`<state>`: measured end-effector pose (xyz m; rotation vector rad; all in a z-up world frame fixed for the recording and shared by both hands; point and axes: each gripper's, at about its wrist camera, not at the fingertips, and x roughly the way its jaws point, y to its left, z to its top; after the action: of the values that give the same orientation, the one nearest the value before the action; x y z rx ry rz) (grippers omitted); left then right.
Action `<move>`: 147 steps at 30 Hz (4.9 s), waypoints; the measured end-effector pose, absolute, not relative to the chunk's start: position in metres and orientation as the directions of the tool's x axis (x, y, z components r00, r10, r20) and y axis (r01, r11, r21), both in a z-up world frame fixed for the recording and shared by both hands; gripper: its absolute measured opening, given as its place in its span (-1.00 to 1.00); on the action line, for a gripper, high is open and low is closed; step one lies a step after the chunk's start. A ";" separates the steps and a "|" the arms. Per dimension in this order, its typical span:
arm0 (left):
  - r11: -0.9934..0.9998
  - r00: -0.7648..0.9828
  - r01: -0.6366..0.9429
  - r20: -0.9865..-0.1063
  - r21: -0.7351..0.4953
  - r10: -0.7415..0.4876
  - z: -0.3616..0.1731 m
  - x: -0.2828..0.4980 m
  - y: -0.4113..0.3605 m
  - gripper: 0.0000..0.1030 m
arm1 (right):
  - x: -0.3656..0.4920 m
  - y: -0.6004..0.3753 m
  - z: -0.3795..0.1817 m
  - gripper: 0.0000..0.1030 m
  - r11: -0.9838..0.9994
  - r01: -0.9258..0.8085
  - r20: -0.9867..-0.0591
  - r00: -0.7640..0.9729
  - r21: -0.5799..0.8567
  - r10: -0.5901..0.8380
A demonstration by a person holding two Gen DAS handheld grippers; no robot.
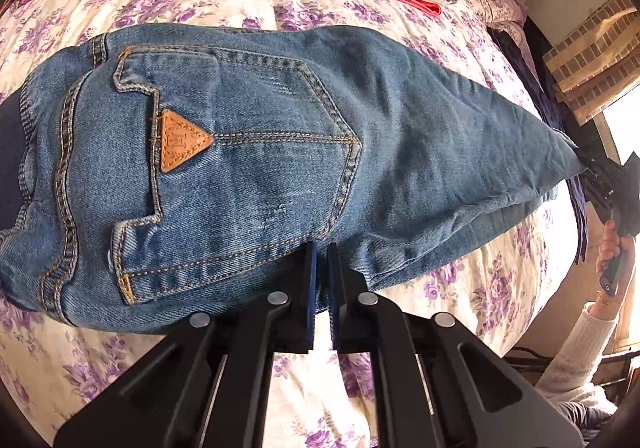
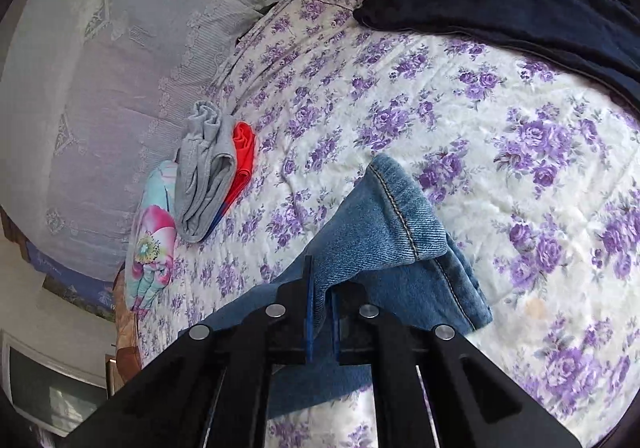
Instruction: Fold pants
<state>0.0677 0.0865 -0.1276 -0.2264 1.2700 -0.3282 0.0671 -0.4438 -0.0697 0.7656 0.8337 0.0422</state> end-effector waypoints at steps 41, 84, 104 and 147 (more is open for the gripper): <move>0.884 0.149 0.212 -0.880 -0.417 -0.451 -0.146 0.090 0.006 -0.73 | 0.052 -0.141 -0.100 -0.34 0.727 -0.684 -0.905 0.344 -0.059 0.250; 0.872 0.185 0.231 -0.860 -0.432 -0.475 -0.145 0.088 0.051 -0.79 | 0.231 -0.040 -0.104 -0.77 0.593 -0.739 -0.883 -0.007 0.321 0.469; 0.866 0.205 0.249 -0.851 -0.433 -0.484 -0.145 0.074 0.052 -0.79 | 0.230 -0.037 -0.092 -0.31 0.590 -0.707 -0.855 -0.041 0.390 0.516; 0.910 0.206 0.109 -0.887 -0.400 -0.414 -0.128 0.210 0.038 -0.75 | 0.091 -0.128 -0.089 -0.75 0.790 -0.599 -0.866 0.320 0.130 0.385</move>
<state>0.2096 0.0384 -0.1277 -0.2730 1.3170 -0.3708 0.0914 -0.1279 -0.0894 -0.2307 1.0636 0.6541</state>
